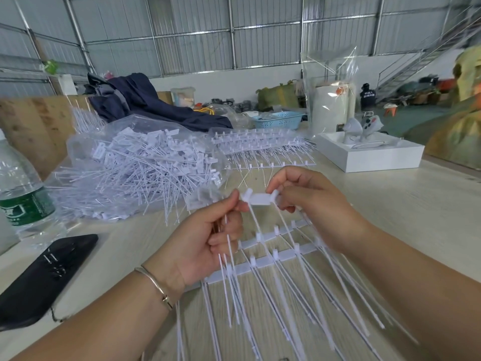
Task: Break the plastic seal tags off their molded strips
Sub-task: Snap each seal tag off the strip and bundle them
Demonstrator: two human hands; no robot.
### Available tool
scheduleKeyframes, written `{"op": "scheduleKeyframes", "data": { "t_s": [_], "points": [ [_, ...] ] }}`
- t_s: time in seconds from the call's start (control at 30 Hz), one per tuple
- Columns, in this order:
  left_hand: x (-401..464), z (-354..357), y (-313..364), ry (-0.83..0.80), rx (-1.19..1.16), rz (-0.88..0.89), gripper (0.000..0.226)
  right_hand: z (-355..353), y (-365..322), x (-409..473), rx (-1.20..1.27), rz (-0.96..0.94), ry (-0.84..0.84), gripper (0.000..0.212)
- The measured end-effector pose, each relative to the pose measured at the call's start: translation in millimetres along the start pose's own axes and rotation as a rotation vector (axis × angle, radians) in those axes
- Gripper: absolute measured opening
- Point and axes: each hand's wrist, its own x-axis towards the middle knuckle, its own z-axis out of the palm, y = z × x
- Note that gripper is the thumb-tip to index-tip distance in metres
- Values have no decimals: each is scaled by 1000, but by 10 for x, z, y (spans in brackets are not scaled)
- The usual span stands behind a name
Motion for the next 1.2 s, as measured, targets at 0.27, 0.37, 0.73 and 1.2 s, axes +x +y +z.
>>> {"op": "scheduleKeyframes", "data": {
  "t_s": [0.27, 0.37, 0.73, 1.2],
  "points": [
    [37, -14, -54, 54, 139, -65, 58, 17, 51, -23, -335, -140, -28, 13],
    [25, 19, -69, 22, 62, -79, 50, 14, 67, -12, -449, -141, -31, 13],
    [12, 40, -74, 118, 176, 71, 29, -34, 31, 12, -473, -129, -5, 6],
    [-35, -37, 4, -266, -116, -207, 28, -42, 17, -15, -149, 54, -210, 31]
  ]
}}
